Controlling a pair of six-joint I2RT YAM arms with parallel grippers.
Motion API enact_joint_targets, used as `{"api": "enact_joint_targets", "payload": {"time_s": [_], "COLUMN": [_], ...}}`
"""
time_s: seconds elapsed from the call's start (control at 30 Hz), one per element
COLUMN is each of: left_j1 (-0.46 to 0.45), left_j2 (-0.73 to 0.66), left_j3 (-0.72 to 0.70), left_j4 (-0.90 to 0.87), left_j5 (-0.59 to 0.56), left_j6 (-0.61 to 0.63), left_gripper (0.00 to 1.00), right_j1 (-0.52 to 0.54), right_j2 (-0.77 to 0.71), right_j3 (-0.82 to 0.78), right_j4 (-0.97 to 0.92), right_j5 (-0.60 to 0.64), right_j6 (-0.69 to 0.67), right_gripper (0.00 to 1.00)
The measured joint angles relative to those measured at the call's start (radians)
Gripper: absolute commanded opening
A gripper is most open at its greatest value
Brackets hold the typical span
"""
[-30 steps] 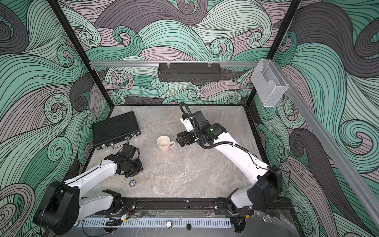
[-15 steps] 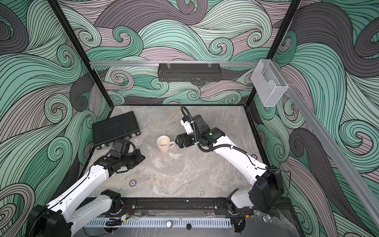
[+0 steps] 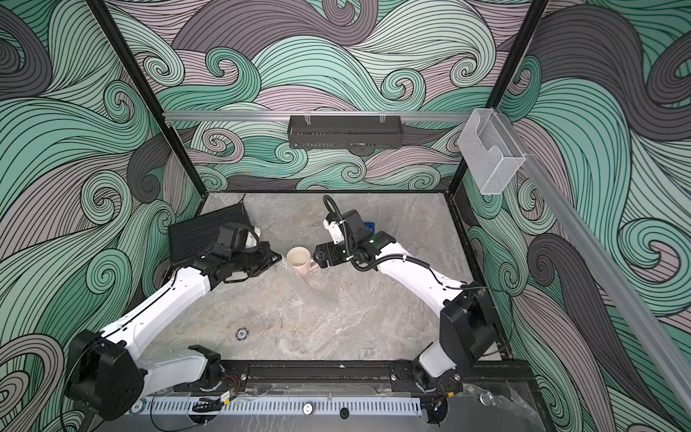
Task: Wrap mugs in bubble wrap
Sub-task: Wrap the mug in bubble wrap.
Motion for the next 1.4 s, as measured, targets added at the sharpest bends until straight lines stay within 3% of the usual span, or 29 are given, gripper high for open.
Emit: {"api": "enact_joint_targets", "payload": {"time_s": [0.33, 0.5, 0.6, 0.77, 0.87, 1.4], "left_j1": [-0.037, -0.053, -0.059, -0.066, -0.071, -0.087], "left_j2": [0.176, 0.257, 0.291, 0.326, 0.330, 0.346], "left_j3": [0.105, 0.151, 0.156, 0.157, 0.158, 0.158], "left_j4": [0.009, 0.016, 0.027, 0.060, 0.085, 0.176], "left_j5": [0.003, 0.003, 0.002, 0.000, -0.006, -0.039], "left_j6": [0.016, 0.019, 0.018, 0.006, -0.010, -0.090], "left_gripper": [0.00, 0.09, 0.20, 0.54, 0.68, 0.77], "right_j1": [0.000, 0.000, 0.000, 0.002, 0.006, 0.039], "right_j2": [0.036, 0.058, 0.076, 0.101, 0.116, 0.232], "right_j3": [0.000, -0.020, -0.031, -0.043, -0.047, -0.014], "right_j4": [0.096, 0.176, 0.200, 0.235, 0.258, 0.314], "right_j5": [-0.073, -0.123, -0.139, -0.147, -0.151, -0.127], "right_j6": [0.026, 0.052, 0.061, 0.077, 0.093, 0.157], "right_gripper": [0.92, 0.92, 0.92, 0.92, 0.92, 0.92]}}
